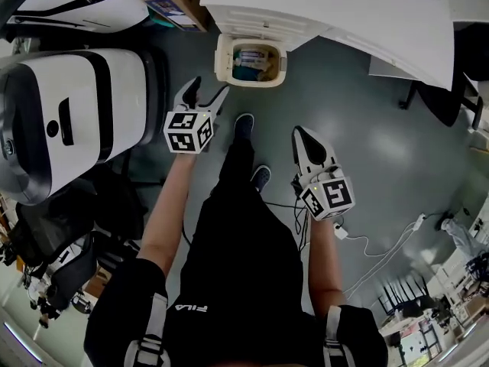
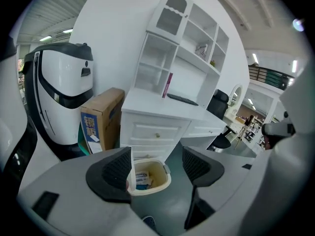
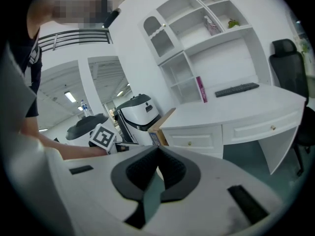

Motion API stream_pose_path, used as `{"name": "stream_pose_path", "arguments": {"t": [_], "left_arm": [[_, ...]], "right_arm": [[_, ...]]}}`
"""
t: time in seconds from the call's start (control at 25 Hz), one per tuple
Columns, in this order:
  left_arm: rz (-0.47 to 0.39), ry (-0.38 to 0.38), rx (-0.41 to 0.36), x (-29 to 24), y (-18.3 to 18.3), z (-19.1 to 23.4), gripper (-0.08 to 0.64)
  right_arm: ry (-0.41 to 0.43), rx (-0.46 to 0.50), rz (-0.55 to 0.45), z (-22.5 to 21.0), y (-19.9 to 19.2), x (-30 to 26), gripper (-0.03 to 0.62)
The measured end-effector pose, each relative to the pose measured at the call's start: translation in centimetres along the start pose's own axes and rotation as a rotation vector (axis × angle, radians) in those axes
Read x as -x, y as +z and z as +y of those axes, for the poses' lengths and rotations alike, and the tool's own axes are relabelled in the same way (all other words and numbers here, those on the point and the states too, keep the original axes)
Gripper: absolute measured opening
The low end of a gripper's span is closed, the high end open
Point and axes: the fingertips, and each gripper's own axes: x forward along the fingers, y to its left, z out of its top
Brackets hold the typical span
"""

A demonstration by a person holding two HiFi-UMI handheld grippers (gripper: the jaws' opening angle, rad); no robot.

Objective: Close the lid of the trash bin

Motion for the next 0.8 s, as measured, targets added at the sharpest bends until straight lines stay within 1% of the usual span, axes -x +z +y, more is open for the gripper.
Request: {"name": "stream_pose_path", "arguments": {"t": [0.12, 0.28, 0.56, 0.68, 0.8], "left_arm": [[0.037, 0.016, 0.02, -2.9, -1.0, 1.4, 0.334], [0.074, 0.019, 0.035, -6.7, -2.4, 2.7, 0.334], [0.147, 0.035, 0.032, -11.1, -5.9, 6.1, 0.333], [0.168, 0.038, 0.043, -12.5, -6.8, 7.0, 0.334], [0.184, 0.039, 0.034, -13.9, -8.0, 7.7, 0.333]], "right_arm": [[0.031, 0.018, 0.022, -0.2, -1.5, -2.1, 0.005], [0.038, -0.032, 0.031, -2.0, -2.6, -4.4, 0.005], [0.023, -0.035, 0.052, -3.5, -4.8, -7.2, 0.005], [0.018, -0.017, 0.07, -4.4, -6.6, -7.6, 0.005], [-0.004, -0.052, 0.084, -5.5, -8.7, -7.8, 0.004]]}}
